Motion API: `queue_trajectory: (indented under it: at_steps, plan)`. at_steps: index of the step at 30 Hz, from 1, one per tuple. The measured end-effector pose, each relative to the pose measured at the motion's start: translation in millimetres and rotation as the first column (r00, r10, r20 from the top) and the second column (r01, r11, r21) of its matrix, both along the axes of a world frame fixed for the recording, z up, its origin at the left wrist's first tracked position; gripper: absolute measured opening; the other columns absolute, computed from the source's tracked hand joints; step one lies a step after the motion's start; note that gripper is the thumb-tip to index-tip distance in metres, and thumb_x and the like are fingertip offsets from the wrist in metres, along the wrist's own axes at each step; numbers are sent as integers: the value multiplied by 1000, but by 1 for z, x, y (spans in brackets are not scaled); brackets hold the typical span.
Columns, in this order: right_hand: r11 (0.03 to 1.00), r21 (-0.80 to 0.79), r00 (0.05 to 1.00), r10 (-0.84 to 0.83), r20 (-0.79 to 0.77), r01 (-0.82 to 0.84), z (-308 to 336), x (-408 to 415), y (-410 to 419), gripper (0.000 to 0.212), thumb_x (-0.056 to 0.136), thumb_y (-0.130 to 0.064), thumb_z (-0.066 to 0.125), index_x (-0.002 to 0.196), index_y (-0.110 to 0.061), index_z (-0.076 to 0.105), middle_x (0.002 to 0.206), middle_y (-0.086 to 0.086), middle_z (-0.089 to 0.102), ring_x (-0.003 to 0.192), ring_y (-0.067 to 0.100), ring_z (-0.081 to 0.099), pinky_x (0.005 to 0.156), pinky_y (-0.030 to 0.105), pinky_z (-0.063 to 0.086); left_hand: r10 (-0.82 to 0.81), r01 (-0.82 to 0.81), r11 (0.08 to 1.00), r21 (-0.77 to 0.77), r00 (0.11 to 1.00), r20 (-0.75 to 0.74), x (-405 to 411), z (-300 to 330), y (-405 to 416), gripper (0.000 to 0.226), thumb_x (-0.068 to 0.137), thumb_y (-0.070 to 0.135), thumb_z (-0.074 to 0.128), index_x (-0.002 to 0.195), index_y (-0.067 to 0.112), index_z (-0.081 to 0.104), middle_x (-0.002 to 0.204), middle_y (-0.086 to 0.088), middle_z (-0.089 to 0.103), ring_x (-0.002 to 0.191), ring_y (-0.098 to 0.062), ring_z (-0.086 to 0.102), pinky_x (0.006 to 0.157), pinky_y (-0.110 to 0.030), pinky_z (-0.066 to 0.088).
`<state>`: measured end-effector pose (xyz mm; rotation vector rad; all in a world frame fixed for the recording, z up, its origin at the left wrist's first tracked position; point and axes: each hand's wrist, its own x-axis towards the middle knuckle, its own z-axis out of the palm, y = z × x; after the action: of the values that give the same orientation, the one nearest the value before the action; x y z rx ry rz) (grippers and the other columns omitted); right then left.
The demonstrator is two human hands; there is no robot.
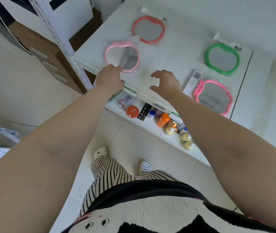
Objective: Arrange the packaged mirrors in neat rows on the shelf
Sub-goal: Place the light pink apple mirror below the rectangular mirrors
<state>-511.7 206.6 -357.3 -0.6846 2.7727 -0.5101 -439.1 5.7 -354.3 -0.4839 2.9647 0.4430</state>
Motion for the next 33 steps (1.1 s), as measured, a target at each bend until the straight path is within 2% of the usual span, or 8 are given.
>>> queue_trajectory:
  at_steps: [4,7,15,18,21,26,30,33]
  plan:
    - [997,6,997,-81,10,81,-6,-15,-31,45,86,-27,65,130,-23,54,125,2,58,123,22,47,90,35,44,-45,46,998,-36,998,36,-32,-6,-38,41,91,26,52,128,8,51,123,-21,53,109,-38,55,87,-44,48]
    - [983,3,983,-186,14,186,-8,-24,-58,45,86,-26,66,129,-23,55,125,3,58,123,22,47,89,36,45,-34,34,999,-16,998,49,-53,-10,-68,44,93,28,49,132,8,48,128,-20,48,114,-37,52,93,-44,44]
    - [879,-30,878,-473,77,476,-8,-30,-117,48,85,-29,66,131,-22,53,126,2,59,123,22,48,91,35,46,55,-103,950,295,985,166,-83,-28,-112,54,86,27,58,131,4,40,130,-19,45,118,-36,50,102,-43,44]
    - [837,-31,831,-537,144,546,-11,-31,-128,53,86,-31,65,135,-20,48,128,3,58,120,22,52,91,36,49,107,-164,933,322,977,187,-93,-31,-117,57,86,27,61,132,3,37,133,-18,42,120,-33,50,100,-39,44]
    - [795,-22,780,-590,208,606,-15,-36,-133,54,87,-31,64,137,-20,46,127,5,58,104,26,62,87,35,50,183,-254,915,315,954,236,-101,-35,-118,59,85,26,63,132,3,34,136,-16,40,122,-29,50,98,-36,43]
    - [710,-123,703,-630,331,694,-25,-49,-146,55,86,-23,65,137,-13,47,123,5,60,98,20,57,73,25,43,324,-449,759,472,889,324,-116,-39,-119,62,80,15,70,130,4,35,132,-11,53,117,-29,58,92,-32,48]
    - [599,-172,608,-672,422,782,-28,-57,-149,42,86,-20,65,127,-9,55,117,7,65,104,24,63,82,32,52,349,-481,646,593,877,331,-122,-42,-124,41,79,9,71,117,3,55,114,-10,65,103,-27,65,83,-29,51]
    - [542,-189,565,-701,435,819,-26,-53,-149,29,86,-18,65,114,-8,64,109,9,69,97,25,65,86,36,55,290,-437,580,688,899,327,-121,-44,-133,29,76,8,74,104,3,66,96,-10,69,85,-25,66,84,-33,55]
